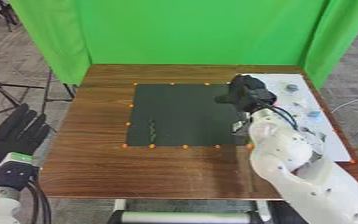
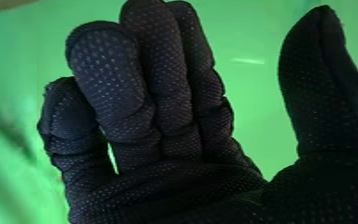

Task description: Arrange flowers

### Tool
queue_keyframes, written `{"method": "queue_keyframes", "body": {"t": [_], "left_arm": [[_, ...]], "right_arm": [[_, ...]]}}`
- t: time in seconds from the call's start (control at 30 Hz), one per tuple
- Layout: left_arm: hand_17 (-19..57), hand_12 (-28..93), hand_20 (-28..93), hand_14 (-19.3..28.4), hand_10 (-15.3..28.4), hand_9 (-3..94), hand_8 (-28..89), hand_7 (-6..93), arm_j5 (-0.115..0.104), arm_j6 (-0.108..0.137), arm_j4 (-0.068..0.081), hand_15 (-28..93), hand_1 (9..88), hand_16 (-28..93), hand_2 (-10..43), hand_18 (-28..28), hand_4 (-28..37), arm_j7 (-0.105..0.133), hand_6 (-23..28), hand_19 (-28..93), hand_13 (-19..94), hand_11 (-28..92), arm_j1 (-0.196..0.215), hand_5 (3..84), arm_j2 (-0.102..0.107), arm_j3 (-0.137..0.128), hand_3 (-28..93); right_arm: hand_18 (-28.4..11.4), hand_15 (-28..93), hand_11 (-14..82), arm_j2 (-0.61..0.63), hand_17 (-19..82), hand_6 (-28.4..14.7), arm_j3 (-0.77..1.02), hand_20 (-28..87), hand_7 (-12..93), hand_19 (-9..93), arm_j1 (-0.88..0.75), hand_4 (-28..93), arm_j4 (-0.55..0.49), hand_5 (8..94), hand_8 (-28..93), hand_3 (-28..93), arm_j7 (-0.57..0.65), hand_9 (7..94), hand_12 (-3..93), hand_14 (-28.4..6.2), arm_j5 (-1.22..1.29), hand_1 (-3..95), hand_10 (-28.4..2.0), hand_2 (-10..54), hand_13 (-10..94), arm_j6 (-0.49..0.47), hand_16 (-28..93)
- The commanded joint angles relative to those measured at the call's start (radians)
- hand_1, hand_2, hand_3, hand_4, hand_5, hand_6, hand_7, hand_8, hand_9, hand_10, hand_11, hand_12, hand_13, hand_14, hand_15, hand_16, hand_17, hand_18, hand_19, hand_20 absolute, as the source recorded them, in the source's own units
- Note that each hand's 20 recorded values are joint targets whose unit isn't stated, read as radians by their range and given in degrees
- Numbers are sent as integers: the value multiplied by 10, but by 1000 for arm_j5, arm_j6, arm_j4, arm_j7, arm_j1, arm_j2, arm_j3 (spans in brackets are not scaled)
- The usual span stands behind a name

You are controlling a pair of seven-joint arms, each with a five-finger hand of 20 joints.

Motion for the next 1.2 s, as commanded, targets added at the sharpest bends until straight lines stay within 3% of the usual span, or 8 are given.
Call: {"method": "queue_keyframes", "body": {"t": [0.03,0.37,0.63,0.93,1.2], "left_arm": [[-48,78,80,140,144,317,-91,148,-5,-15,-20,384,245,-109,129,111,-283,31,75,298,218,244,49,406,-4,-15,696],[-48,78,80,140,145,317,-91,148,-5,-18,-22,383,246,-109,131,111,-283,41,74,297,219,247,50,405,0,-12,694],[-49,77,81,140,145,317,-91,148,-6,-22,-22,382,246,-108,131,112,-283,41,74,298,218,247,52,405,-2,-13,694],[-49,76,81,139,144,317,-91,148,-2,-18,-21,381,245,-109,132,112,-283,30,75,300,217,245,45,406,-2,-10,693],[-49,77,79,139,145,317,-91,149,-4,-19,-22,381,246,-109,133,110,-283,17,75,298,210,245,45,405,-7,-7,692]], "right_arm": [[-256,536,329,204,380,-44,300,327,418,865,-253,-236,-28,663,-115,724,24,800,293,-102,-65,283,-149,-95,758,-12,340],[-258,544,326,238,366,-53,566,342,312,853,-515,-251,-78,662,-102,709,100,775,291,-108,-32,273,-155,-95,735,-197,333],[-261,550,329,212,365,-56,629,351,268,852,-567,-279,-75,670,-95,689,140,773,294,-108,51,263,-158,-95,733,-340,331],[-263,558,336,194,359,-55,617,358,253,851,-553,-280,-37,674,-94,685,135,771,299,-110,75,256,-159,-95,730,-372,338],[-262,561,342,179,360,-47,608,361,258,848,-550,-261,8,687,-96,708,172,780,297,-108,120,312,-155,-95,734,-379,336]]}}
